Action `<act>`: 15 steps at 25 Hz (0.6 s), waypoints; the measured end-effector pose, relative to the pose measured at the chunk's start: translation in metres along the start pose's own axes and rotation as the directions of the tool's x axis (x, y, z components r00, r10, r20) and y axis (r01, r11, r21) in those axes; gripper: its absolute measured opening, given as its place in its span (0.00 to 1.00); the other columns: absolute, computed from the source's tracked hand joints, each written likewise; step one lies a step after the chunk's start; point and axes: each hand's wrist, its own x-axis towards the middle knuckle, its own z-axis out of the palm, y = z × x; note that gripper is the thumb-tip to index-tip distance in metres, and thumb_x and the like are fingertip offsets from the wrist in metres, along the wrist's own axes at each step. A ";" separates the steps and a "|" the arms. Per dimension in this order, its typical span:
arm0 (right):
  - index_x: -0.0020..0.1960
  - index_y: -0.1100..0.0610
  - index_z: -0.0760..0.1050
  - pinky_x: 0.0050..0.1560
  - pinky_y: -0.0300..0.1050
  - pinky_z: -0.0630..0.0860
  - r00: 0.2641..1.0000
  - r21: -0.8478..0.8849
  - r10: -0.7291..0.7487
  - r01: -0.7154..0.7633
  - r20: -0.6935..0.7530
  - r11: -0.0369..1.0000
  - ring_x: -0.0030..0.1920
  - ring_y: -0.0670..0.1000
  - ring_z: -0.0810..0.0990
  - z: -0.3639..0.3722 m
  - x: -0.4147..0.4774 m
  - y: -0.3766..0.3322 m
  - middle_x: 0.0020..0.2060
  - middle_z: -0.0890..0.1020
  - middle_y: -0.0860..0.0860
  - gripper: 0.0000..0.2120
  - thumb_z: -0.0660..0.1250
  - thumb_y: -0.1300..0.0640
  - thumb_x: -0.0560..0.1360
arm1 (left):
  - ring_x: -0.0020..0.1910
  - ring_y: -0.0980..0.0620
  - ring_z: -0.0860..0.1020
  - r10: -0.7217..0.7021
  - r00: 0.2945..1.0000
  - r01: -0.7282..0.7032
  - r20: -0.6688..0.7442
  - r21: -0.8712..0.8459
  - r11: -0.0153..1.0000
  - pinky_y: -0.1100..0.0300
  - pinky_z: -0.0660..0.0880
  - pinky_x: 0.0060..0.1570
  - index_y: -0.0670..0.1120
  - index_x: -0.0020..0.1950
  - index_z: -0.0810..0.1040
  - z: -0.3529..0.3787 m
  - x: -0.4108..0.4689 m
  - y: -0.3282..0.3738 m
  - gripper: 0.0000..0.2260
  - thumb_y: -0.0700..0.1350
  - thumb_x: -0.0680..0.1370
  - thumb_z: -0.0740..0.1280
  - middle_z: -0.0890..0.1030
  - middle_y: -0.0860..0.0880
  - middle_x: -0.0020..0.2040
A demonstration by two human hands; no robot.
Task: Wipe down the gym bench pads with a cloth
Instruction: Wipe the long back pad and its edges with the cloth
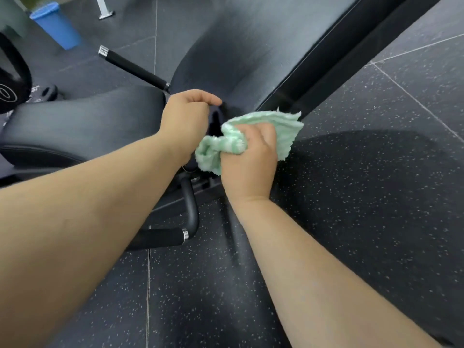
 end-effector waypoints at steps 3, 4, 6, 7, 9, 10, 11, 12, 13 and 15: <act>0.45 0.61 0.80 0.44 0.25 0.67 0.995 -0.026 -0.095 0.095 0.015 0.995 0.42 0.48 0.73 -0.013 0.011 0.002 0.45 0.75 0.50 0.06 0.67 0.65 0.69 | 0.40 0.49 0.76 -0.042 0.999 0.042 0.010 -0.092 0.995 0.55 0.76 0.45 0.49 0.39 0.83 0.009 0.003 0.007 0.17 0.33 0.70 0.57 0.81 0.47 0.38; 0.45 0.60 0.79 0.45 0.27 0.69 0.995 0.002 -0.089 0.089 -0.055 0.996 0.43 0.48 0.73 -0.023 0.030 -0.001 0.45 0.77 0.52 0.06 0.67 0.65 0.69 | 0.41 0.48 0.78 -0.050 0.999 0.051 0.009 -0.148 0.988 0.55 0.77 0.47 0.48 0.39 0.83 0.011 0.005 0.007 0.17 0.32 0.69 0.57 0.82 0.47 0.39; 0.45 0.55 0.73 0.47 0.35 0.72 0.977 0.142 0.015 0.016 -0.212 0.990 0.44 0.49 0.75 -0.043 0.071 -0.010 0.46 0.79 0.51 0.07 0.66 0.63 0.69 | 0.43 0.48 0.79 -0.044 0.999 0.043 0.001 -0.166 0.985 0.56 0.77 0.48 0.47 0.41 0.83 0.015 0.008 0.010 0.17 0.32 0.69 0.57 0.83 0.44 0.43; 0.44 0.54 0.71 0.46 0.38 0.73 0.970 0.201 0.073 -0.026 -0.231 0.979 0.43 0.49 0.76 -0.046 0.079 -0.014 0.45 0.79 0.51 0.08 0.67 0.63 0.68 | 0.43 0.48 0.78 -0.042 0.999 0.041 0.002 -0.160 0.986 0.56 0.76 0.48 0.47 0.41 0.83 0.015 0.011 0.012 0.16 0.33 0.68 0.57 0.83 0.44 0.44; 0.42 0.54 0.69 0.44 0.42 0.74 0.978 0.217 0.140 -0.106 -0.152 0.971 0.42 0.50 0.76 -0.042 0.067 -0.018 0.43 0.79 0.51 0.08 0.67 0.62 0.68 | 0.40 0.48 0.79 -0.048 0.998 0.053 0.027 -0.231 0.971 0.57 0.78 0.45 0.45 0.40 0.82 0.021 0.011 0.024 0.15 0.32 0.69 0.58 0.83 0.42 0.43; 0.41 0.54 0.70 0.43 0.42 0.72 0.989 0.187 0.124 -0.108 -0.077 0.976 0.41 0.50 0.75 -0.036 0.052 -0.016 0.41 0.79 0.52 0.07 0.67 0.62 0.68 | 0.39 0.47 0.79 -0.048 0.998 0.058 0.042 -0.264 0.963 0.57 0.79 0.43 0.45 0.40 0.82 0.024 0.009 0.032 0.16 0.31 0.70 0.58 0.82 0.42 0.41; 0.40 0.54 0.71 0.43 0.42 0.71 0.995 0.166 0.094 -0.089 -0.025 0.982 0.41 0.50 0.74 -0.033 0.042 -0.014 0.41 0.79 0.52 0.06 0.67 0.62 0.69 | 0.39 0.47 0.79 -0.042 0.998 0.055 0.053 -0.271 0.961 0.56 0.79 0.42 0.45 0.40 0.83 0.027 0.009 0.037 0.16 0.30 0.70 0.58 0.81 0.43 0.40; 0.40 0.55 0.73 0.44 0.42 0.72 0.998 0.157 0.065 -0.063 -0.008 0.985 0.42 0.49 0.75 -0.035 0.041 -0.012 0.42 0.79 0.52 0.04 0.67 0.61 0.69 | 0.39 0.48 0.80 -0.025 0.998 0.040 0.060 -0.267 0.963 0.56 0.79 0.41 0.45 0.40 0.83 0.030 0.007 0.039 0.17 0.30 0.70 0.58 0.81 0.44 0.39; 0.42 0.55 0.74 0.45 0.43 0.73 0.997 0.155 0.058 -0.051 -0.041 0.987 0.43 0.50 0.75 -0.041 0.052 -0.012 0.42 0.79 0.52 0.03 0.67 0.61 0.70 | 0.38 0.49 0.80 -0.001 0.998 0.019 0.066 -0.265 0.964 0.58 0.78 0.39 0.45 0.40 0.83 0.033 0.005 0.040 0.17 0.30 0.71 0.58 0.81 0.45 0.38; 0.45 0.56 0.73 0.46 0.46 0.76 0.970 0.210 0.091 -0.042 -0.227 0.977 0.43 0.49 0.77 -0.061 0.090 -0.021 0.43 0.79 0.50 0.06 0.66 0.62 0.69 | 0.35 0.52 0.76 0.047 0.997 -0.033 0.058 -0.225 0.974 0.63 0.73 0.35 0.46 0.41 0.82 0.035 0.004 0.041 0.17 0.30 0.71 0.57 0.80 0.45 0.38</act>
